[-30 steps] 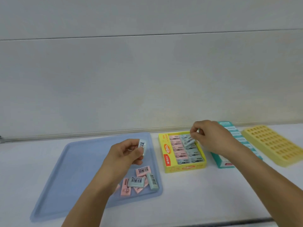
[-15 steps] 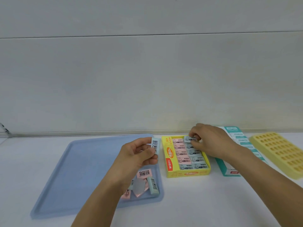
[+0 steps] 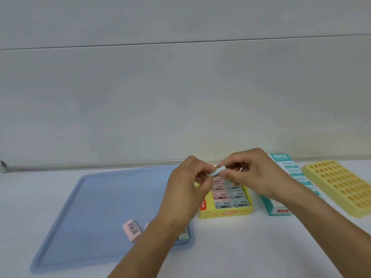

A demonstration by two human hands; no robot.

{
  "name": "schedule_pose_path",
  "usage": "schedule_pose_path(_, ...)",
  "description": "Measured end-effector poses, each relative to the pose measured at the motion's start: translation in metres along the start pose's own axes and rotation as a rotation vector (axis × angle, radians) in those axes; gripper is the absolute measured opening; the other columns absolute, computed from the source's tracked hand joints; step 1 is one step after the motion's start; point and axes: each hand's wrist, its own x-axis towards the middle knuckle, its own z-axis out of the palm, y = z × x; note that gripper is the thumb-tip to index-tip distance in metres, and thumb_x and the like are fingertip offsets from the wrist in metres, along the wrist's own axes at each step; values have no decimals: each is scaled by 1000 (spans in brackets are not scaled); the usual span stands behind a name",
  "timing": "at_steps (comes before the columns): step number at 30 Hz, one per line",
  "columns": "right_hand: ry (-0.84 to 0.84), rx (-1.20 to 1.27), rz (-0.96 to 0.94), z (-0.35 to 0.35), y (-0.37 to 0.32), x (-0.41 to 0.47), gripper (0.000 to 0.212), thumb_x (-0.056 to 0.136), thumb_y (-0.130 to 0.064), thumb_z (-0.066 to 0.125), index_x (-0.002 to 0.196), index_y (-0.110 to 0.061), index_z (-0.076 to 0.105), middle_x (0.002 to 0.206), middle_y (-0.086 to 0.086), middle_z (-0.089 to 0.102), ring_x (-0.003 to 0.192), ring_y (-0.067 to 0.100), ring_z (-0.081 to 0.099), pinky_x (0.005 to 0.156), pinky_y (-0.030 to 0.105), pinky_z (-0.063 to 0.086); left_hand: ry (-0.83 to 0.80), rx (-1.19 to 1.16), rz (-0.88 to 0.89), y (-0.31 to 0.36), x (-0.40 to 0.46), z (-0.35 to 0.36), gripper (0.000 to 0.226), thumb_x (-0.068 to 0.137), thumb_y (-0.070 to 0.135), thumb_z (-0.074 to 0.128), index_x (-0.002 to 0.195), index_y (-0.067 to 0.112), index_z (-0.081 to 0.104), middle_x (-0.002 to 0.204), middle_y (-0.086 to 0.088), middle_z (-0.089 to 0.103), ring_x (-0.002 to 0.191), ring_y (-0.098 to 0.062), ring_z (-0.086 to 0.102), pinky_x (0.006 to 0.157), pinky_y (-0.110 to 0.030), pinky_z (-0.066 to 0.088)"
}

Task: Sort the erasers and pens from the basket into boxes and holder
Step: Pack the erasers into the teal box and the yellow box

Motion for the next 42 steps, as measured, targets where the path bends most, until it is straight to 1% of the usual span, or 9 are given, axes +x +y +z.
schedule_pose_path(4, 32, -313, -118, -4, 36, -10, 21, 78, -10, 77, 83, -30, 73, 80, -13, 66, 76, 7, 61, 70, 29, 51, -198, 302, 2, -14, -5, 12, 39, 89, 41, 64, 126, 31, 57, 122, 17, 53, 115, -1, 46, 97, -20, 38)
schedule_pose_path(9, -28, -559, -230, -4, 48, -18, 27, 74, -15, 62, 95, -25, 77, 91, -7, 68, 85, 12, 59, 73, 38, 53, -338, 374, -44, -23, -13, 15, 48, 92, 52, 54, 135, 31, 52, 144, 18, 38, 129, 0, 35, 109, -19, 30)
schedule_pose_path(13, -44, -593, -102, -7, 44, -20, 39, 82, -16, 49, 111, -26, 72, 106, -7, 62, 102, 17, 54, 87, 30, 42, -351, 355, -53, -26, -12, 15, 48, 91, 53, 55, 134, 33, 52, 142, 20, 38, 125, 2, 36, 106, -20, 34)
schedule_pose_path(16, 4, -627, -26, -5, 37, -19, 30, 87, -48, 59, 110, -31, 67, 105, -11, 57, 104, 12, 50, 89, 33, 42, -352, 341, -73, -27, -12, 15, 52, 90, 54, 56, 137, 36, 45, 138, 21, 41, 121, 2, 38, 103, -21, 38)
schedule_pose_path(18, -56, -738, 24, -2, 35, -17, 31, 83, -54, 63, 106, -33, 64, 106, -11, 54, 105, 11, 48, 90, 33, 42, -353, 333, -81, -27, -12, 15, 55, 89, 55, 57, 139, 37, 41, 137, 20, 42, 120, 1, 40, 102, -23, 40)
schedule_pose_path(24, -30, -748, 16, 1, 38, -8, 20, 90, -41, 60, 106, -32, 69, 104, -8, 57, 101, 15, 51, 85, 35, 45, -365, 316, -69, -30, -13, 13, 52, 93, 52, 53, 141, 38, 39, 138, 20, 43, 123, -1, 41, 105, -25, 38)
schedule_pose_path(30, 16, -730, 2, 3, 40, -4, 16, 91, -37, 61, 102, -33, 71, 100, -9, 58, 97, 14, 53, 79, 36, 46, -375, 268, -51, -28, -10, 7, 41, 100, 27, 47, 141, 31, 44, 136, 13, 49, 121, -9, 45, 103, -28, 36)
schedule_pose_path(36, 52, -722, -36, 5, 39, -7, 14, 91, -33, 61, 101, -33, 72, 98, -10, 58, 91, 18, 55, 78, 37, 47, -391, 263, -56, -28, -10, 5, 41, 100, 26, 46, 141, 31, 43, 135, 13, 49, 120, -9, 45, 103, -29, 37)
schedule_pose_path(42, -286, -528, -29, 11, 16, -20, 19, 86, -23, 60, 95, -34, 73, 90, -16, 56, 84, 2, 55, 79, 30, 49, -446, 233, -56, -29, -8, 0, 51, 94, 36, 59, 142, 33, 41, 137, 16, 46, 123, -4, 42, 105, -23, 34)
